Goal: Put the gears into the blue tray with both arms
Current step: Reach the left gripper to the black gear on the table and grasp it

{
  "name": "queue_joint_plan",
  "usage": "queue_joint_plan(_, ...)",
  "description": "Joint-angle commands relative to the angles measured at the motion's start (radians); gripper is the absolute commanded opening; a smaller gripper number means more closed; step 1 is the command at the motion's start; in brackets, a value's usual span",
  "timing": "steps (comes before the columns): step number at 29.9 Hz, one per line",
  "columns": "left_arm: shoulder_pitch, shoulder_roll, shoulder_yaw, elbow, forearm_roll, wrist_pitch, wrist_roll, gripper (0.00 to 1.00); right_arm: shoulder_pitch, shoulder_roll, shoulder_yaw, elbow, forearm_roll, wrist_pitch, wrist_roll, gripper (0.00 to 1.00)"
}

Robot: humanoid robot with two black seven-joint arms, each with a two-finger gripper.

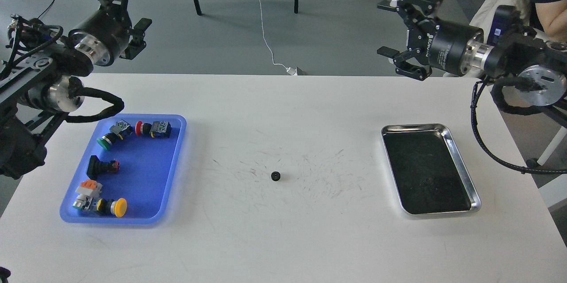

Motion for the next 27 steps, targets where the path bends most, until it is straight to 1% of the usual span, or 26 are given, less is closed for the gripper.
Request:
queue_joint_plan(1,0.006,0.093,0.163,-0.192,0.126,-0.005,0.003,0.98,-0.208,-0.011,0.201,-0.025,0.133,0.040,0.004,0.95)
queue_joint_plan(4,0.009,0.118,0.294,-0.295,0.304,-0.004,0.003,0.98,-0.316,0.005,0.293,-0.036,0.167,0.075,0.010,0.95)
queue_joint_plan(7,0.026,0.094,0.393,-0.306,0.588,-0.001,0.000,0.98,-0.380,0.027,0.336,-0.062,0.211,0.110,0.045,0.95)
queue_joint_plan(9,0.051,0.049,0.421,-0.296,0.787,0.002,-0.005,0.98,-0.397,0.061,0.342,-0.116,0.257,0.139,0.074,0.96)
queue_joint_plan(12,0.113,-0.026,0.423,-0.250,1.034,0.004,-0.006,0.98,-0.409,0.121,0.341,-0.231,0.337,0.142,0.079,0.96)
queue_joint_plan(15,0.158,-0.107,0.424,-0.202,1.225,0.007,-0.006,0.98,-0.431,0.198,0.338,-0.329,0.343,0.142,0.073,0.96)
queue_joint_plan(17,0.186,-0.161,0.424,-0.142,1.340,0.013,-0.008,0.98,-0.434,0.238,0.336,-0.364,0.342,0.142,0.071,0.96)
queue_joint_plan(22,0.222,-0.242,0.424,-0.010,1.527,0.077,-0.009,0.98,-0.456,0.259,0.330,-0.361,0.342,0.142,0.071,0.97)
queue_joint_plan(27,0.245,-0.276,0.423,0.030,1.572,0.113,-0.008,0.95,-0.456,0.259,0.326,-0.360,0.340,0.142,0.071,0.97)
